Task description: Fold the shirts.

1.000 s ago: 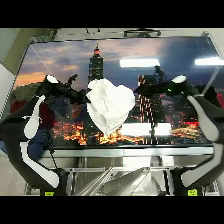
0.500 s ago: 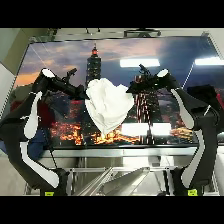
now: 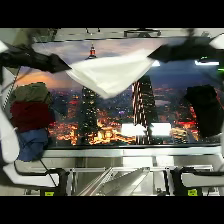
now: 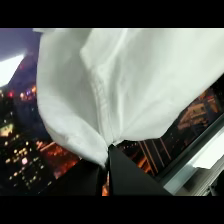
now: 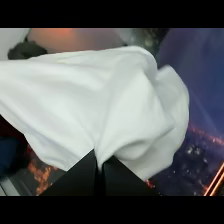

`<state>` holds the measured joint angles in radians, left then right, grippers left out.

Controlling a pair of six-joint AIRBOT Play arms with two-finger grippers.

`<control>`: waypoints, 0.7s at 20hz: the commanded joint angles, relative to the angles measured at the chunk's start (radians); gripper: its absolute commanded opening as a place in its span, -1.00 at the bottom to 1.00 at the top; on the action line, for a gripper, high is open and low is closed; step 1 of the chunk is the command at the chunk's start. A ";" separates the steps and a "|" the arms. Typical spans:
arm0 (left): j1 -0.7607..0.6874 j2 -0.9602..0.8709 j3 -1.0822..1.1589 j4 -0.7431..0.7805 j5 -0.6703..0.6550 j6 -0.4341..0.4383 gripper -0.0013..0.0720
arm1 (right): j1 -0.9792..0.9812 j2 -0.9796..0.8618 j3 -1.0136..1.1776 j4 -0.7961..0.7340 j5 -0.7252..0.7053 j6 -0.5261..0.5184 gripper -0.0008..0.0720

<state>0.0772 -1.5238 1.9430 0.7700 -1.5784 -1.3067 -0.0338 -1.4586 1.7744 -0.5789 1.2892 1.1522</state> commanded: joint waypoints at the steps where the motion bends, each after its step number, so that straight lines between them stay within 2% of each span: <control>1: -0.021 0.189 0.045 -0.038 0.028 -0.014 -0.91 | -0.011 0.257 0.001 -0.006 0.011 -0.018 -0.93; 4: -0.113 0.290 -0.006 -0.029 0.060 -0.010 -0.91 | 0.037 0.332 0.000 -0.079 0.059 -0.008 -0.93; 8: -0.222 0.362 -0.259 -0.028 0.150 0.020 -0.91 | 0.113 0.328 -0.119 -0.137 0.112 0.029 -0.93; 11: -0.221 0.358 -0.460 -0.028 0.208 0.054 -0.91 | 0.158 0.313 -0.317 -0.137 0.009 -0.002 -0.93; 14: -0.156 0.302 -0.582 -0.029 0.227 0.099 -0.91 | 0.193 0.233 -0.444 -0.134 -0.142 -0.031 -0.93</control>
<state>-0.1131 -1.1938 1.4902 0.7433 -1.3899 -1.2537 0.1226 -1.1759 1.4502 -0.7078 1.2705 1.1507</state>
